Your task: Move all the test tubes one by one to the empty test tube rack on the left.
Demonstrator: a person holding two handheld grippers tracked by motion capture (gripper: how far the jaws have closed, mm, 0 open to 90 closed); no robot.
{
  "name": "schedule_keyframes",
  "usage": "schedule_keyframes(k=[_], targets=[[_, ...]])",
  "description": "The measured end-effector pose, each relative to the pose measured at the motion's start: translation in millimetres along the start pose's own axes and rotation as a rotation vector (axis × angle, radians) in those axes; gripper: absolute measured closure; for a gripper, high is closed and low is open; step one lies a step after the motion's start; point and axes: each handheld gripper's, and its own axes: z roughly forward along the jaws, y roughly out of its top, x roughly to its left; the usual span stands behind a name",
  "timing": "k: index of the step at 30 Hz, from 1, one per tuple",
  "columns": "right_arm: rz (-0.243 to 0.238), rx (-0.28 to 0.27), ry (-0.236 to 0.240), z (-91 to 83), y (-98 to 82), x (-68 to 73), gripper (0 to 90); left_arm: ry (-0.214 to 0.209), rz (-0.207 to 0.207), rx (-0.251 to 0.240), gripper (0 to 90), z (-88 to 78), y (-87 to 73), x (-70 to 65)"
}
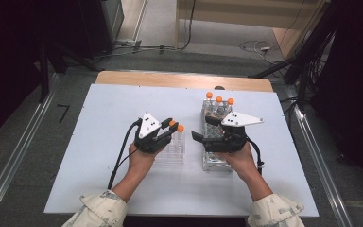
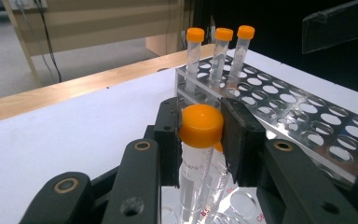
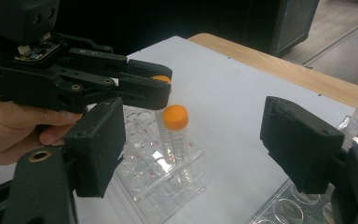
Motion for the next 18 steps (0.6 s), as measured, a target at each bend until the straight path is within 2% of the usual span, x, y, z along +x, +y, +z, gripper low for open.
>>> schedule_keyframes(k=[6,13,18], targets=[[0.004,0.000,-0.002,0.2,-0.3,-0.3,20.7,0.003,-0.009,0.010,67.2,1.2,-2.6,0.6],[0.004,0.001,-0.004,0.5,-0.6,-0.9,20.7,-0.015,-0.021,0.003,63.9,-0.1,-1.7,0.9],[0.007,0.001,-0.026,-0.3,-1.7,-4.2,21.0,-0.034,-0.053,-0.015,53.8,-3.8,1.0,2.5]])
